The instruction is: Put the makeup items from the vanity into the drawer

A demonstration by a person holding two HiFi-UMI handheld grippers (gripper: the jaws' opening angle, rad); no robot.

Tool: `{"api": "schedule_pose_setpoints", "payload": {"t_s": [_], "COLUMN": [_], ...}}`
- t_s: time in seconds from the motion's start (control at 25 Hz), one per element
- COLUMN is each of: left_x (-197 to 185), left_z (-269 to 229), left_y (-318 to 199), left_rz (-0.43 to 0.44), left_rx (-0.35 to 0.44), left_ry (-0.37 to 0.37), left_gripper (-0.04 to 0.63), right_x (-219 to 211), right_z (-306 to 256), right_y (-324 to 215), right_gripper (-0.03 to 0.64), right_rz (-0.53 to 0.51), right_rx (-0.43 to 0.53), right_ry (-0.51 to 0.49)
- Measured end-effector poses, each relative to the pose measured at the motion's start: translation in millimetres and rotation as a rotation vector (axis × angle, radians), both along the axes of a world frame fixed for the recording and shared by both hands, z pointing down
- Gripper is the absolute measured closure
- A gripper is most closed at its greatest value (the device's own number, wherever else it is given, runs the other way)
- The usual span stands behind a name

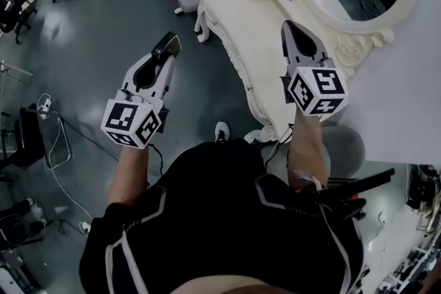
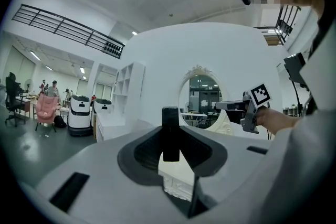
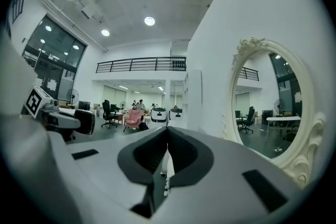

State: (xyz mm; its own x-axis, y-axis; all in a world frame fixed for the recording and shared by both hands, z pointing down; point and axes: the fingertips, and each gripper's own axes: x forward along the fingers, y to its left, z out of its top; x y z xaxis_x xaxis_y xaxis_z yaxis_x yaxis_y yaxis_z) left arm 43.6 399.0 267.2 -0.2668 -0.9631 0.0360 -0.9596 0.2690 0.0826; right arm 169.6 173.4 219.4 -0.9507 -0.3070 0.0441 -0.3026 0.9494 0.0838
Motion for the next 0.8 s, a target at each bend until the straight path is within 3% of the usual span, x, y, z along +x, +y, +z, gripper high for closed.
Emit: {"api": "schedule_pose_setpoints", "payload": {"t_s": [0.36,0.8], "left_x": [-44.1,-77.5], "left_z": [-3.5,5.0], "left_y": [-105.6,-196.2], "left_rz": [0.022,0.097], "left_rx": [-0.031,-0.083], "left_ry": [-0.012,-0.024], "left_gripper": [0.5,0.5], "right_x": [-36.5,-57.9], "right_z": [6.5,20.4], "right_y": [-96.8,-157.8], "right_gripper": [0.612,0.612], "right_rz": [0.01,0.02], "right_rx": [-0.026,-0.019], "right_ry": [-0.003,0.022]}}
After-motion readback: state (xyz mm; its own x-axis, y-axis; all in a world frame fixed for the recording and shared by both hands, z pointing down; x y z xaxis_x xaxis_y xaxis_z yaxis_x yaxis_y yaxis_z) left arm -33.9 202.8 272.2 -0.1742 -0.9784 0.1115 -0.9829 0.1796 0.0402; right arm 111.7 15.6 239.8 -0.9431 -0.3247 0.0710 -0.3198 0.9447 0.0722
